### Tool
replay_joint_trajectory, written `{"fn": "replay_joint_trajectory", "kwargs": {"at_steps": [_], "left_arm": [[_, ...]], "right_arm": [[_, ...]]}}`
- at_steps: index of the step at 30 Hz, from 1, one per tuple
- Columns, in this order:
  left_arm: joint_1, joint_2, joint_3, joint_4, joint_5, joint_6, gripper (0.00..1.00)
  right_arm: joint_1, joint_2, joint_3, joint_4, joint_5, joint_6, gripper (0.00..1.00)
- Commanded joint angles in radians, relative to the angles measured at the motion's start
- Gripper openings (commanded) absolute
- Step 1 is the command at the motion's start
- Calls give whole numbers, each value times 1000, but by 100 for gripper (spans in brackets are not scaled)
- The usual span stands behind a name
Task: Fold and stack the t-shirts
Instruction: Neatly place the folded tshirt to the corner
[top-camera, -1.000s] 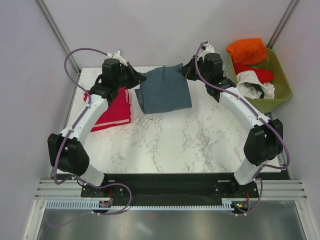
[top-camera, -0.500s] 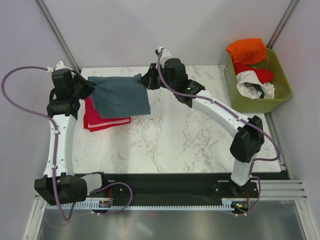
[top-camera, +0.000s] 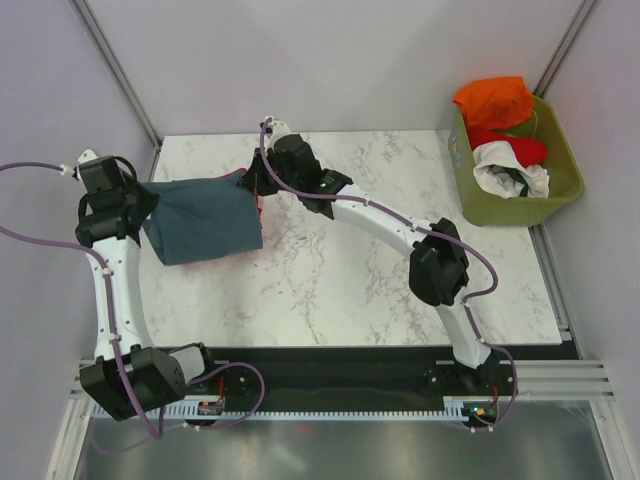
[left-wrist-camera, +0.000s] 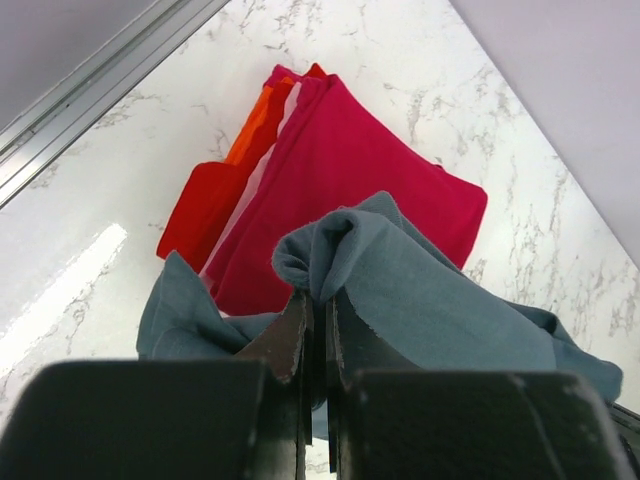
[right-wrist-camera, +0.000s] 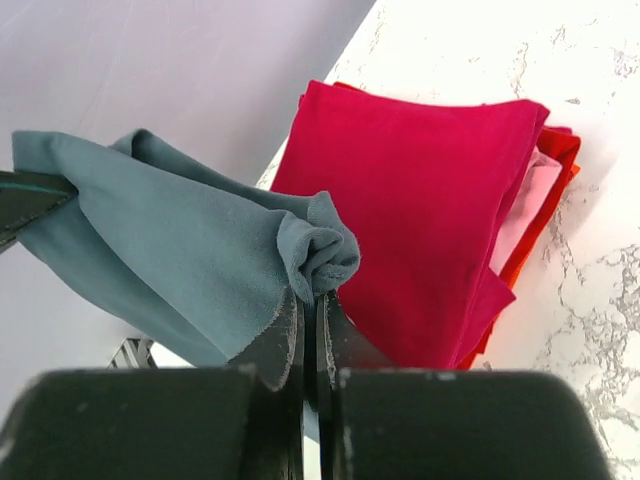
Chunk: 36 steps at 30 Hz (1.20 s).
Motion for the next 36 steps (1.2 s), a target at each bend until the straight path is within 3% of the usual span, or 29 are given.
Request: {"fn": "replay_joint_trajectory", "kwargs": {"at_steps": [1, 13, 27, 36], "left_arm": [[21, 34, 24, 40, -51, 28, 2], [45, 150, 67, 118, -37, 19, 2], [48, 322, 137, 227, 70, -7, 2], [48, 293, 165, 231, 151, -13, 2]], "right_arm": [[-7, 34, 98, 27, 29, 9, 0], [-9, 178, 256, 35, 66, 7, 0], [-56, 253, 297, 165, 95, 47, 0], [-62, 223, 256, 244, 87, 50, 0]]}}
